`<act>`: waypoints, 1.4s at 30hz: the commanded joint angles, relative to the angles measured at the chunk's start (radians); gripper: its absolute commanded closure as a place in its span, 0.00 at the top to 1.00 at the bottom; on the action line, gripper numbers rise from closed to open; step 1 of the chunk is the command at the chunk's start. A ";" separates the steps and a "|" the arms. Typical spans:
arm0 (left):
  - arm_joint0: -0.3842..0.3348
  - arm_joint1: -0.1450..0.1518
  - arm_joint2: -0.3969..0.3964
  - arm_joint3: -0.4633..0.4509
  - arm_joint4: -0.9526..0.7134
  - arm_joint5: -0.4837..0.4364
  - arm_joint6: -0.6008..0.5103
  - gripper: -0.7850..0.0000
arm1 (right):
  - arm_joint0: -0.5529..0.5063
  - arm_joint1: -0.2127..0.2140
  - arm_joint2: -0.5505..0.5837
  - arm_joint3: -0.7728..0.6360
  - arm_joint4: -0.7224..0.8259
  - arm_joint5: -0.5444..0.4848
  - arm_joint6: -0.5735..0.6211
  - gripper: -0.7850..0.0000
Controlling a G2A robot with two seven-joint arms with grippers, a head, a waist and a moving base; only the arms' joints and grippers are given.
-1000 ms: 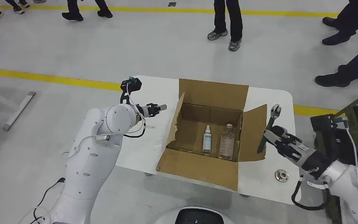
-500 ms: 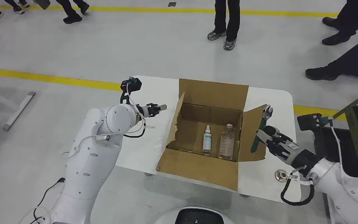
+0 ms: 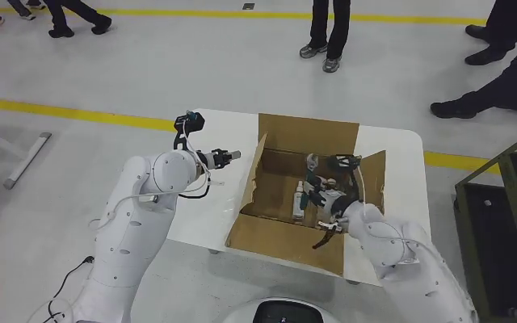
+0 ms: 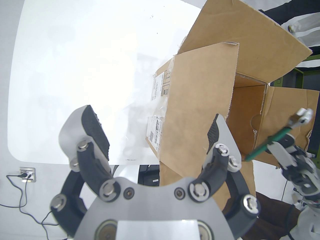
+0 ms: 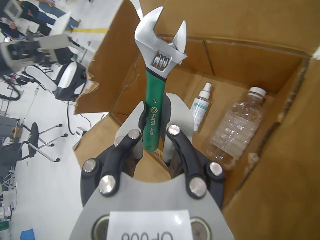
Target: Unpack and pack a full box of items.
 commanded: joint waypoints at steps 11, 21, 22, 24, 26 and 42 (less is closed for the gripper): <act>0.000 0.000 0.000 0.000 0.000 0.000 0.000 1.00 | 0.237 -0.068 -0.227 0.287 -0.024 0.238 -0.012 0.00; 0.000 0.000 0.000 0.000 0.000 0.000 0.000 1.00 | 0.233 -0.067 -0.229 0.290 -0.027 0.235 -0.013 0.00; 0.000 0.000 0.000 0.000 0.000 0.000 0.000 1.00 | 0.228 -0.067 -0.231 0.293 -0.036 0.230 -0.016 0.00; 0.000 0.000 0.000 0.000 0.000 0.000 0.000 1.00 | 0.222 -0.070 -0.255 0.319 -0.068 0.225 -0.007 0.00; 0.000 0.000 0.000 0.000 0.000 0.000 0.000 1.00 | 0.229 -0.078 -0.281 0.342 -0.068 0.232 0.007 0.00; 0.000 0.000 0.000 0.000 0.000 0.000 0.000 1.00 | 0.447 -0.217 -0.478 0.816 0.072 0.236 -0.041 0.00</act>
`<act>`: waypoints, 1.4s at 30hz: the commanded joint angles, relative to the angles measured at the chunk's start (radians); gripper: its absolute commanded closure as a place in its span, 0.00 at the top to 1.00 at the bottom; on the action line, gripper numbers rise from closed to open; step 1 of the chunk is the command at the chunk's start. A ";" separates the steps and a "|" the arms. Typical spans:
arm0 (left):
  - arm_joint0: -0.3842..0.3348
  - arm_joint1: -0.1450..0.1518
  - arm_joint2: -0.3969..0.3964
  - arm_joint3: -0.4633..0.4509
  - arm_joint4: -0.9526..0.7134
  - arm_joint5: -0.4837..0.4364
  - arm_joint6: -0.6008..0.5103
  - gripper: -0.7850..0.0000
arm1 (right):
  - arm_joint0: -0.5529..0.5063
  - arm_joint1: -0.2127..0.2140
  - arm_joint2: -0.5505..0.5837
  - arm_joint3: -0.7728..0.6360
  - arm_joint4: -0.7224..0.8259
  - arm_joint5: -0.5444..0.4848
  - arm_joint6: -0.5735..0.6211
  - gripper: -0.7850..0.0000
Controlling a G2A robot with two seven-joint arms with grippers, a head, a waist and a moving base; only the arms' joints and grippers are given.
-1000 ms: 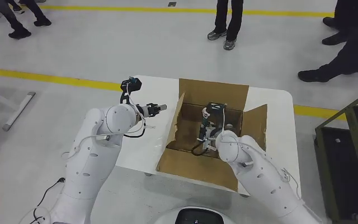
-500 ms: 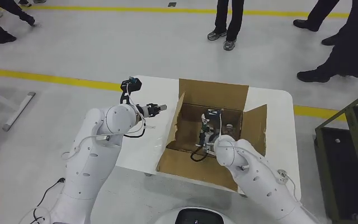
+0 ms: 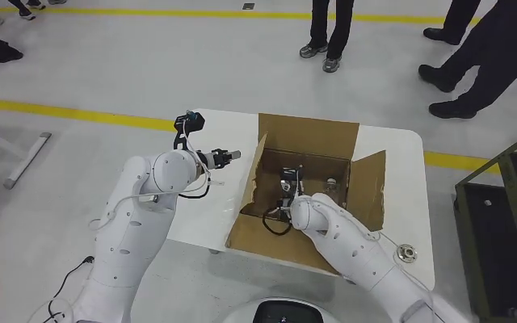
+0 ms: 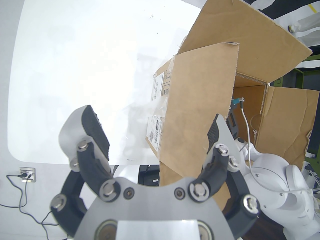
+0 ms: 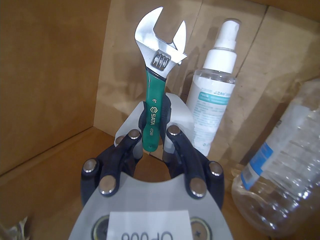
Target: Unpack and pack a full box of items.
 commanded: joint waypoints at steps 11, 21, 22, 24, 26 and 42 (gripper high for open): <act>0.000 0.000 0.000 0.000 0.000 0.000 0.000 1.00 | 0.098 -0.081 -0.064 0.217 0.053 0.000 0.007 0.00; 0.000 0.000 0.000 0.000 0.000 0.000 0.000 1.00 | 0.143 -0.134 -0.096 0.330 0.060 0.009 0.020 0.00; 0.000 0.000 0.000 0.000 0.000 0.000 0.000 1.00 | 0.146 -0.138 -0.098 0.339 0.058 0.007 0.018 0.14; 0.000 0.000 0.000 0.000 0.000 0.000 0.000 1.00 | 0.153 -0.146 -0.097 0.348 0.061 0.002 0.013 0.40; 0.000 0.000 0.000 0.000 0.000 0.000 0.000 1.00 | 0.158 -0.150 -0.095 0.352 0.056 -0.001 0.000 0.90; 0.000 0.000 0.000 0.000 0.000 0.000 0.000 1.00 | 0.005 -0.036 0.139 -0.079 -0.100 0.015 -0.024 0.70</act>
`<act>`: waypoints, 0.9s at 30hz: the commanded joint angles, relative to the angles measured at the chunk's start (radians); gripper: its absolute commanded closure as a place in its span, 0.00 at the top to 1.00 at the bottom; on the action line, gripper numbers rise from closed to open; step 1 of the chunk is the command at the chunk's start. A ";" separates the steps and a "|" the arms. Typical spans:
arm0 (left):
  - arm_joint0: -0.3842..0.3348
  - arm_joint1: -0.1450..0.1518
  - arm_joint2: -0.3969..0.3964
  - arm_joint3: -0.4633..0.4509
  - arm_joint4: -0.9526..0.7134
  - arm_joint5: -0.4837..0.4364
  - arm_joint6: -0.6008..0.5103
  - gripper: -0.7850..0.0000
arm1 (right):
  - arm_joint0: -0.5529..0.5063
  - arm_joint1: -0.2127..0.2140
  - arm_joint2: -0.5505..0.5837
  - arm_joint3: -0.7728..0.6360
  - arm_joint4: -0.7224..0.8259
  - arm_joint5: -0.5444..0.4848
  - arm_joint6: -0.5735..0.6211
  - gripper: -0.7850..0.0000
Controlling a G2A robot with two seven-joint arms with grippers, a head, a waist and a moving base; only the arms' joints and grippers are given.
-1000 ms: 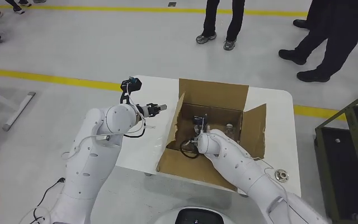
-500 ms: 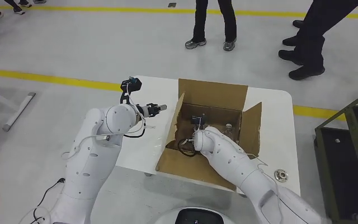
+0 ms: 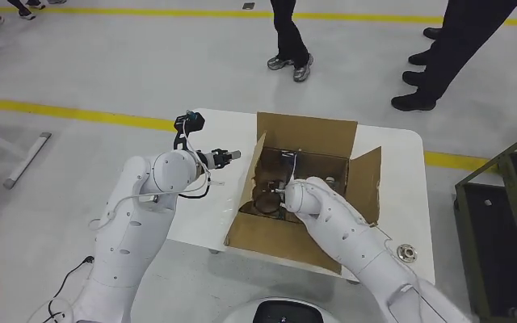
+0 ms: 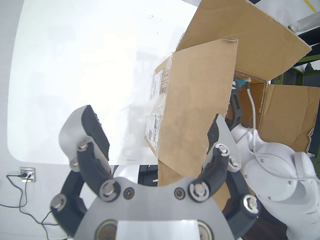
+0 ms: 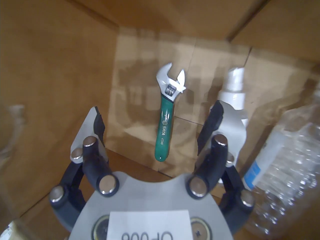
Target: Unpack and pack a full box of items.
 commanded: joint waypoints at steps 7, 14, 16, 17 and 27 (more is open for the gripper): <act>0.000 0.000 0.000 0.000 0.000 0.000 0.000 1.00 | -0.388 0.131 0.393 -0.702 -0.125 -0.173 0.043 0.00; 0.000 0.000 0.000 0.000 0.000 0.000 0.000 1.00 | -0.652 0.171 0.653 -1.019 -0.170 -0.306 -0.020 0.00; 0.000 0.000 0.000 0.000 0.000 0.000 0.000 1.00 | -0.708 0.177 0.714 -1.069 -0.187 -0.310 -0.023 0.00; 0.000 0.000 0.000 0.000 0.000 0.000 0.000 1.00 | -0.733 0.180 0.747 -1.089 -0.203 -0.311 -0.025 0.00; 0.000 0.000 0.000 0.000 0.000 0.000 0.000 1.00 | -0.937 0.198 1.017 -1.157 -0.294 -0.330 0.061 0.00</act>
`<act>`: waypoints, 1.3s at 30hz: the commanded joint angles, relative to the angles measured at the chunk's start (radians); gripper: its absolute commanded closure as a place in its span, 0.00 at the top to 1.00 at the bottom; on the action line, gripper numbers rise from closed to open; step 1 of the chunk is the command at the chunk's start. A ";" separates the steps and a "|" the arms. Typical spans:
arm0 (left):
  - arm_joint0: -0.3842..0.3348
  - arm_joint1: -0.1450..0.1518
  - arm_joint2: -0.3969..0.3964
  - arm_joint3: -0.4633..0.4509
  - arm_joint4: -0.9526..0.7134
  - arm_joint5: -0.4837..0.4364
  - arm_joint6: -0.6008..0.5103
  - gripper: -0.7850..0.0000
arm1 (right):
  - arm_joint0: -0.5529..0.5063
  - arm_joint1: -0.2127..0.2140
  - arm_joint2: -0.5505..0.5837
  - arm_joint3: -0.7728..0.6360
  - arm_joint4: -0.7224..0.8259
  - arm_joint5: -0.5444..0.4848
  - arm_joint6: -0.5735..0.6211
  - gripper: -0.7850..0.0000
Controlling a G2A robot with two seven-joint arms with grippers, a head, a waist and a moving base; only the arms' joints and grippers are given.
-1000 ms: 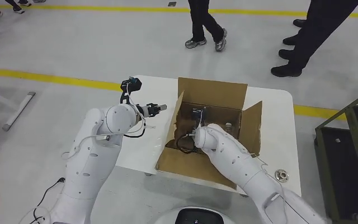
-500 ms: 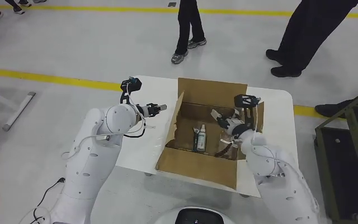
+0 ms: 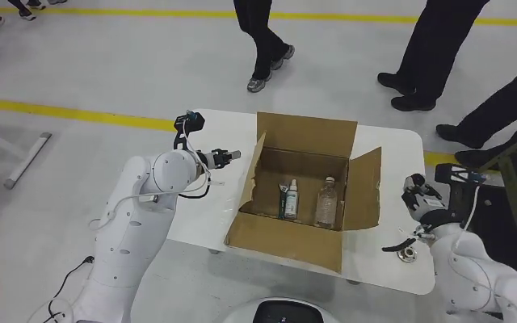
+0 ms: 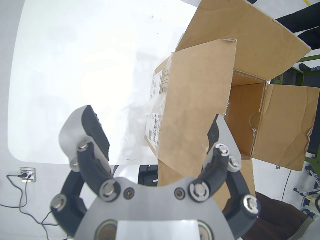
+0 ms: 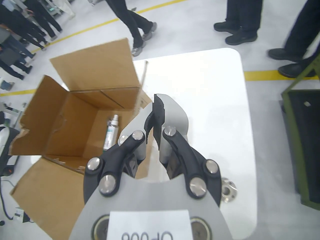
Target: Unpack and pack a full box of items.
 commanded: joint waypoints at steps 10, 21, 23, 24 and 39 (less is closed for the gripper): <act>0.000 0.000 0.000 0.000 0.000 0.000 0.000 1.00 | -0.069 0.012 0.061 -0.004 -0.118 -0.071 0.126 0.00; 0.000 0.000 0.000 0.000 0.000 0.000 0.000 1.00 | -0.086 0.020 0.030 0.020 -0.195 -0.190 0.151 0.00; 0.000 0.000 0.000 0.000 0.000 0.000 0.000 1.00 | -0.076 0.027 0.059 0.054 -0.213 -0.245 0.219 0.00; 0.000 0.000 0.000 0.000 0.000 0.000 0.000 1.00 | -0.068 0.032 0.075 0.073 -0.231 -0.280 0.251 0.00; 0.000 0.000 0.000 0.000 0.000 0.000 0.000 1.00 | 0.013 0.070 0.128 0.231 -0.182 -0.584 0.634 0.00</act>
